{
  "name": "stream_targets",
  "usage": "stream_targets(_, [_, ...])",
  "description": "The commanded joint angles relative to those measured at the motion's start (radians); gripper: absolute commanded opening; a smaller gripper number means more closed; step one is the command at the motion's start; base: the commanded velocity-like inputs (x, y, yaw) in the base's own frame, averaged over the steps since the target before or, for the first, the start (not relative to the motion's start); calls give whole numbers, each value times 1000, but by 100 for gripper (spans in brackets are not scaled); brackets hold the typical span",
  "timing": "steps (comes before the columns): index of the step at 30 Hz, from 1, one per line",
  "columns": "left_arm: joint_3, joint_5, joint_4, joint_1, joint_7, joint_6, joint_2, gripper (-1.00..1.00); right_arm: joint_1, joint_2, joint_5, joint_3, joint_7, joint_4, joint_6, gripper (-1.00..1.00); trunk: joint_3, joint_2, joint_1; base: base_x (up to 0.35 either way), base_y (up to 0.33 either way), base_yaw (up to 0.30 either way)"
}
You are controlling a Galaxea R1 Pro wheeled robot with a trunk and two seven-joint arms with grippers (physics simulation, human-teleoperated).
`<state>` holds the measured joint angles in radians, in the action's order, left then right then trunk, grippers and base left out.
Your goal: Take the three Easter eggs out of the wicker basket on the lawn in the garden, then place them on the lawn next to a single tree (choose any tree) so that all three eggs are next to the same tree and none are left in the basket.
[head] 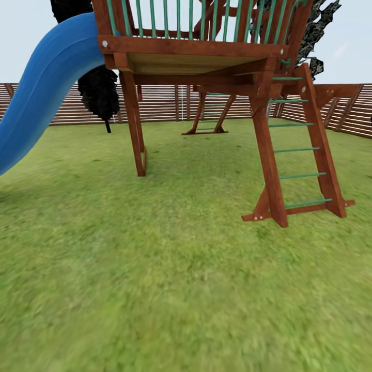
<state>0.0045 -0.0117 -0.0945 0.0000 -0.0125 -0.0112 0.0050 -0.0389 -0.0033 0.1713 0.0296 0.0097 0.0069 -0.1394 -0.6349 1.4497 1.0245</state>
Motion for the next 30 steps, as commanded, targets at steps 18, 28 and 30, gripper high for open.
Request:
stream_targets(18, [0,-2,-1,0,-1,-1,0,100,-1,3,4,1,1,0,-8,100,-1,0,1,322,0,0])
stream_targets(28, [0,-1,0,0,-1,-1,0,100,-1,4,-3,1,0,0,-8,100,-1,0,1,322,0,0])
stream_targets(30, [0,-1,0,0,-1,-1,0,100,-1,6,-1,1,0,0,-8,100,-1,0,1,322,0,0])
